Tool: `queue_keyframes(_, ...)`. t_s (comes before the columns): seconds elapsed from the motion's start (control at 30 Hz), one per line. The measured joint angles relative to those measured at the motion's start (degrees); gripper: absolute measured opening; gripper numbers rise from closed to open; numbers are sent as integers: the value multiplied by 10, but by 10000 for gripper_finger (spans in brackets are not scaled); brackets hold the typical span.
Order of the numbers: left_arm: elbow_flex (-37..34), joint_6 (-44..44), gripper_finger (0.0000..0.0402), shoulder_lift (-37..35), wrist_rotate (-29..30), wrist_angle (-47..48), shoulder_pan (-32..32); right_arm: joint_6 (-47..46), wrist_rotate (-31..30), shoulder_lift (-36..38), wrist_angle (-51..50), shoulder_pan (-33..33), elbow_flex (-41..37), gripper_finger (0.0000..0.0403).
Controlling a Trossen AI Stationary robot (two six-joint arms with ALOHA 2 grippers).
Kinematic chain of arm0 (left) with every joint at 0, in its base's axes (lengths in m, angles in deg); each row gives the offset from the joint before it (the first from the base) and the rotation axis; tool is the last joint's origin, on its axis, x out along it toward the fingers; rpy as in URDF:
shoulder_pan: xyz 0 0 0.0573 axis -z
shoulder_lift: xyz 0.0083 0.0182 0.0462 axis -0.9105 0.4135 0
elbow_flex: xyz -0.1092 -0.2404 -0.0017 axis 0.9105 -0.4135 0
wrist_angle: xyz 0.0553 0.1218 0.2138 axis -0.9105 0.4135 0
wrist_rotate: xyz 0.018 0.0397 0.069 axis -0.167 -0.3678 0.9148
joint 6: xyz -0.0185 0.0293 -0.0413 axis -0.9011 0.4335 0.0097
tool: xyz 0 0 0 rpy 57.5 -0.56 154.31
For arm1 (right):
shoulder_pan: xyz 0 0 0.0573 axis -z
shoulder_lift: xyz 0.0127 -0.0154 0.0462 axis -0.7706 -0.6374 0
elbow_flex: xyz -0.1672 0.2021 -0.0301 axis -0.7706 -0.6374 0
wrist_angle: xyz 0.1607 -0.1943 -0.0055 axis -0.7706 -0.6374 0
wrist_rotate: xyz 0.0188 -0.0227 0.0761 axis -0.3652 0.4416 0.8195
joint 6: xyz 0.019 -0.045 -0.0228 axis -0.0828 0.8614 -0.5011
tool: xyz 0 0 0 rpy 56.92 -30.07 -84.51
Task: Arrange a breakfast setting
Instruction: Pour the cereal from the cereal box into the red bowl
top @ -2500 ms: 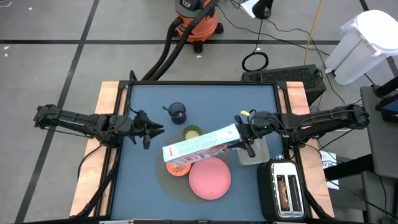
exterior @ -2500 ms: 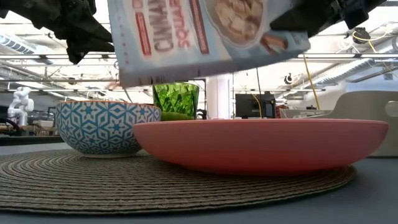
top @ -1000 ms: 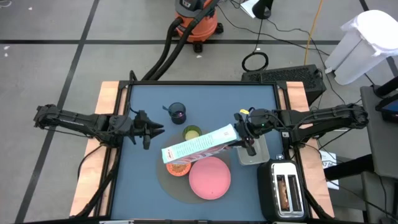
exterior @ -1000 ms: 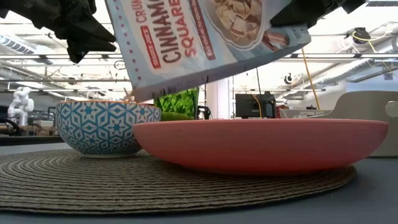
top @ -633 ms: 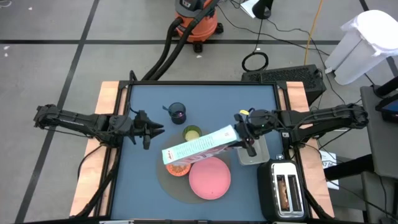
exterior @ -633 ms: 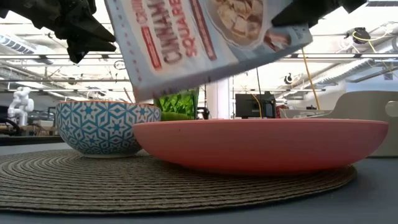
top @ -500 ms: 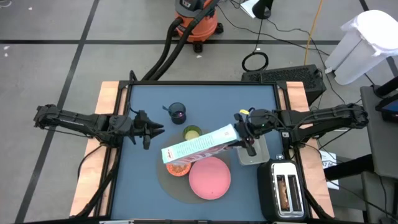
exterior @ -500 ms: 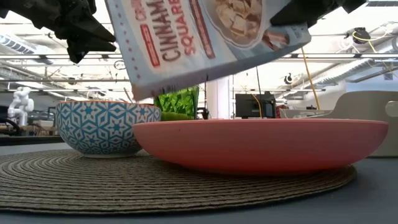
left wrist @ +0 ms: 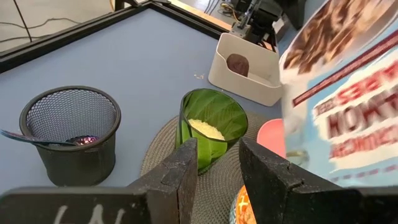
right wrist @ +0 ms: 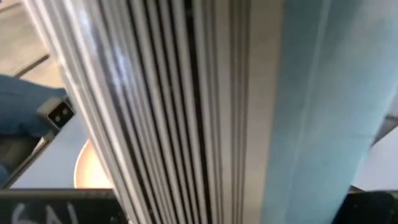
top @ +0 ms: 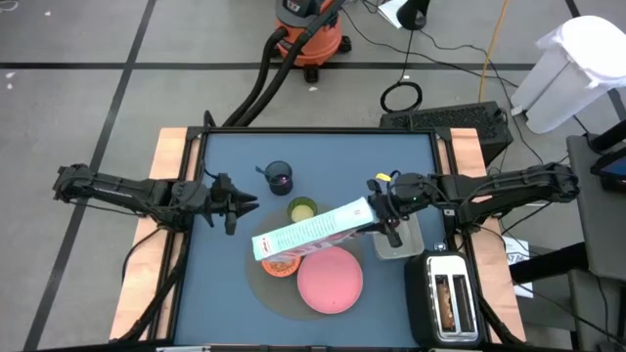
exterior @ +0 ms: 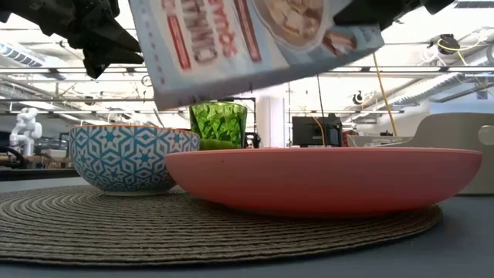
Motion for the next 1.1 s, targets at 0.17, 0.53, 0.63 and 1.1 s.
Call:
queue_keyframes(0.17, 0, 0, 124, 0, 0, 0, 0, -4, -1, -1, -23, 0, 0, 160)
queue_keyframes(0.53, 0, 0, 124, 0, 0, 0, 0, -1, -1, -1, -40, 0, 0, 160)
queue_keyframes(0.63, 0, 0, 124, 0, 0, 0, 0, 6, 0, -1, -14, 0, 0, 160)
queue_keyframes(1.1, 0, -1, 124, 0, 0, 0, 0, 10, 1, 0, -11, 0, 0, 160)
